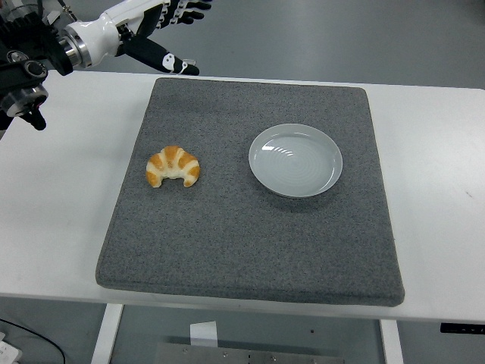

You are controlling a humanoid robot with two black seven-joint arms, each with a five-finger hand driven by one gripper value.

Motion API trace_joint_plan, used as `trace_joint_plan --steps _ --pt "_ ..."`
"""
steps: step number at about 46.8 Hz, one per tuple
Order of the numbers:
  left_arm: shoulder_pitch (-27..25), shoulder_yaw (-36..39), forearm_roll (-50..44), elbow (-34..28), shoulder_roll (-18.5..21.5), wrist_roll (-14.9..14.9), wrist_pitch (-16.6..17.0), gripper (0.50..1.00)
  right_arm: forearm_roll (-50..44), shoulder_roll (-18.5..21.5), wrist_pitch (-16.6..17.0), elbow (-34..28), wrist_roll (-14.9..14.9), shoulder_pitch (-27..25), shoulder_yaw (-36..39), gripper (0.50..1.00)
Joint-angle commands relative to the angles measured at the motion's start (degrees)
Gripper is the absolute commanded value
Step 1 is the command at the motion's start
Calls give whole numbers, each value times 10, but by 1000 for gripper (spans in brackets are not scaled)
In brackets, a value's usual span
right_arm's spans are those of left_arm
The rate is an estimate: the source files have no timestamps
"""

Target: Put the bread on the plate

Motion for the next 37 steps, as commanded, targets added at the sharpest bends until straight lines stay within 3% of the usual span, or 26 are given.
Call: trace_joint_plan --steps 1,15,37 --pt "-25 42 45 -2 4 -1 -1 1000 0 0 0 0 0 0 0 932" --pt "-25 81 243 -5 0 3 14 1000 0 0 0 1 0 0 1 932" --pt "-24 179 270 18 -79 4 63 1000 0 0 0 2 0 0 1 932"
